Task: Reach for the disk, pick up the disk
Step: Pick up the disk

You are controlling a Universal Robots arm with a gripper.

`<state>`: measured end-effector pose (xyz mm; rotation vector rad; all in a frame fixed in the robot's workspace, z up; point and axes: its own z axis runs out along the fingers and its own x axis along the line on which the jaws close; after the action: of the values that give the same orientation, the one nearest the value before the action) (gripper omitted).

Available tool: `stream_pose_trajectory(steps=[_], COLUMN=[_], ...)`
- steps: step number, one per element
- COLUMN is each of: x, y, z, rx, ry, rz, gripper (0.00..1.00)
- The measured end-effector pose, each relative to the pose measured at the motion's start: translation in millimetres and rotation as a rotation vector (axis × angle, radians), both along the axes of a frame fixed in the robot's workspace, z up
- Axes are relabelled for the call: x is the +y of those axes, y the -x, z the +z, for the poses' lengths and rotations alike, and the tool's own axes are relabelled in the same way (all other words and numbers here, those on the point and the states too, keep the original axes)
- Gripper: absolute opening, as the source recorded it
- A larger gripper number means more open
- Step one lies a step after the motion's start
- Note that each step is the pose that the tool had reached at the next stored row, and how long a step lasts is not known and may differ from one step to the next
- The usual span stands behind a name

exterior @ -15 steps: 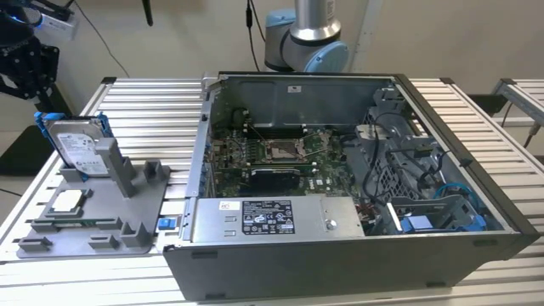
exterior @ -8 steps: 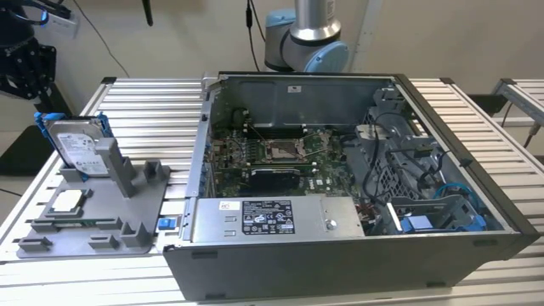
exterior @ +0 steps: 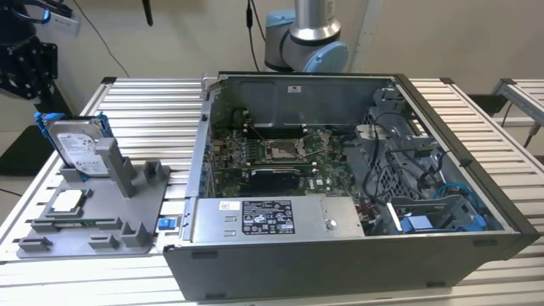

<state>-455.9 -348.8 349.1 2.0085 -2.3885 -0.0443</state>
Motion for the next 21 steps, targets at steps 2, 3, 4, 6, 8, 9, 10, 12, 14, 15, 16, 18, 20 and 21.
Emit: stream_pose_trajectory(steps=[2,3,4,6,8,9,10,12,14,15,16,18,20,21], x=[1.8,2.0,2.1,2.2,2.3,2.2,2.3,2.3,2.3,2.3,2.3,2.4,2.3,2.4], y=[0.0,0.0,-0.1,0.0,0.0,0.0,0.0,0.0,0.0,0.0,0.0,0.1,0.2,0.3], z=[-1.4,-3.1,-4.7,-8.3,-12.1,-13.9,-15.7,-19.3,-22.9,-24.7,-26.4,-29.9,-33.4,-34.9], rx=[-0.0003,-0.0009,-0.0014,-0.0034,-0.0053,-0.0062,-0.0070,-0.0085,-0.0101,-0.0111,-0.0123,-0.0152,-0.0182,-0.0204], ry=[-0.0001,-0.0002,-0.0001,0.0000,-0.0001,-0.0001,-0.0001,-0.0001,-0.0001,-0.0002,-0.0002,-0.0002,-0.0002,-0.0001], rz=[0.000,0.000,0.001,0.004,0.010,0.014,0.018,0.027,0.041,0.049,0.057,0.070,0.081,0.086], gripper=[1.00,1.00,1.00,1.00,1.00,1.00,1.00,1.00,1.00,1.00,1.00,1.00,1.00,1.00])
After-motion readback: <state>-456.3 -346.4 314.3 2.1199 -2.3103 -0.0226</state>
